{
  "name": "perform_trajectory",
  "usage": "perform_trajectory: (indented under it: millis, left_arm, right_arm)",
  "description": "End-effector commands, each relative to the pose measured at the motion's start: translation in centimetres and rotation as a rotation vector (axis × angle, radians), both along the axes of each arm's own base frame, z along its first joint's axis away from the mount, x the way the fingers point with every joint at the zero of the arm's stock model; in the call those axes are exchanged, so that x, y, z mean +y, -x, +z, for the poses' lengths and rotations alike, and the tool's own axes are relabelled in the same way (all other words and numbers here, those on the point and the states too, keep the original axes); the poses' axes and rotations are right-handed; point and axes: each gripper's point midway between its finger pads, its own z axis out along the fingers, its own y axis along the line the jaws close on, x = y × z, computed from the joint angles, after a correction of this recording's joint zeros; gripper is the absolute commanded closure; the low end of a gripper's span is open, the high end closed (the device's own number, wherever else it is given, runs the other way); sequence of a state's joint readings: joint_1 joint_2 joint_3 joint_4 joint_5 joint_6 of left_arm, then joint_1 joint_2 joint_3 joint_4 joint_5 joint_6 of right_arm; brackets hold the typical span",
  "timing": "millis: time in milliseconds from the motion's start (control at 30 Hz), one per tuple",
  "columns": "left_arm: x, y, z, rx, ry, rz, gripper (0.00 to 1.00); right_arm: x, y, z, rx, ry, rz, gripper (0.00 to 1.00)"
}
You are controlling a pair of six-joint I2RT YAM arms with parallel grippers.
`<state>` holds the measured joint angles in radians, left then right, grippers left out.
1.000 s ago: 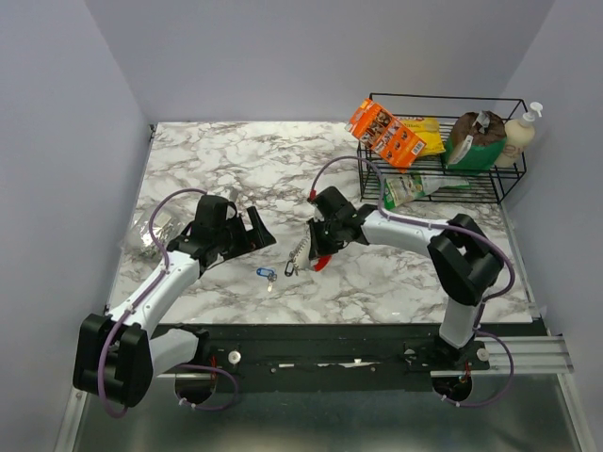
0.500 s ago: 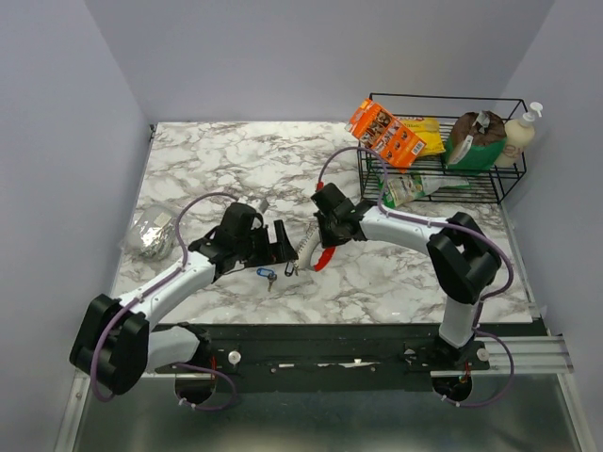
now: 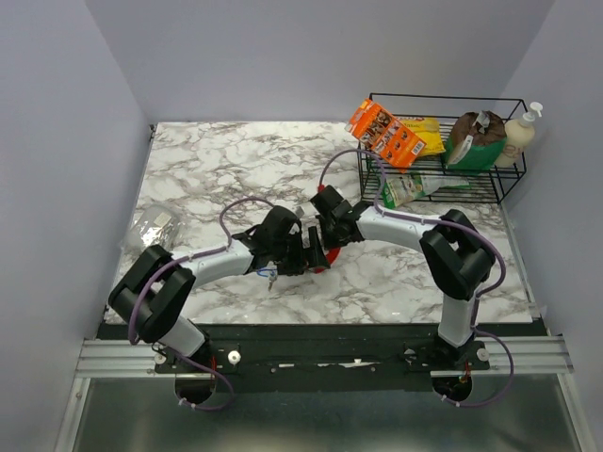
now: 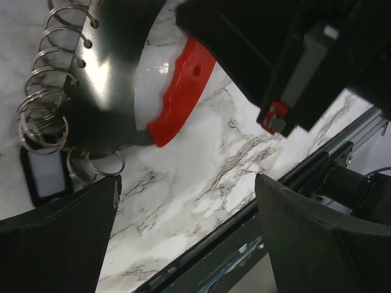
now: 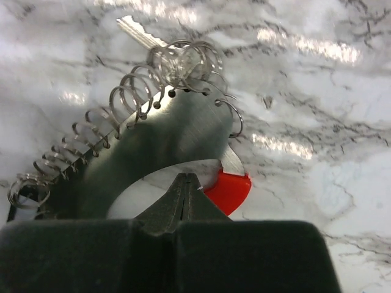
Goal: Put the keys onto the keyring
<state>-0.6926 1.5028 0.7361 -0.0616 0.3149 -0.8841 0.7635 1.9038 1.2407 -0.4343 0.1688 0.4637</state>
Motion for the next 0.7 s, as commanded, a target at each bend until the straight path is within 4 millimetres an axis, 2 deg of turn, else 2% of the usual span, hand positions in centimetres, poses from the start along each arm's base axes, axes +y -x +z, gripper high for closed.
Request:
perform_trajectory:
  millis: [0, 167, 367, 467, 533, 600, 633, 667]
  left_arm:
    - [-1.8, -0.9, -0.1, 0.035, 0.021, 0.022, 0.01]
    - [-0.8, -1.0, -2.0, 0.069, -0.076, 0.045, 0.01]
    - [-0.2, -2.3, -2.7, 0.046, -0.182, 0.035, 0.01]
    - [-0.1, -3.0, -2.0, 0.015, -0.214, 0.020, 0.01]
    - [-0.1, -3.6, -0.7, -0.026, -0.219, 0.010, 0.01]
    - [0.7, -4.0, 0.0, -0.054, -0.250, 0.025, 0.01]
    - [0.9, -4.2, 1.2, -0.091, -0.245, 0.025, 0.01]
    - [1.4, -4.3, 1.5, -0.109, -0.265, 0.041, 0.01]
  right_arm:
    - [-2.2, 3.1, -0.8, 0.086, 0.022, 0.002, 0.99]
    - [-1.7, 5.5, -0.4, 0.156, -0.057, 0.017, 0.99]
    - [-0.7, 7.5, -0.1, 0.228, -0.145, 0.047, 0.99]
    - [0.1, 7.7, 0.7, 0.234, -0.196, 0.056, 0.99]
    - [0.4, 7.4, 1.2, 0.223, -0.212, 0.057, 0.99]
    - [0.8, 6.7, 2.0, 0.196, -0.220, 0.062, 0.99]
    - [0.9, 6.5, 2.4, 0.186, -0.219, 0.063, 1.00]
    - [0.8, 6.2, 2.6, 0.173, -0.214, 0.061, 0.99]
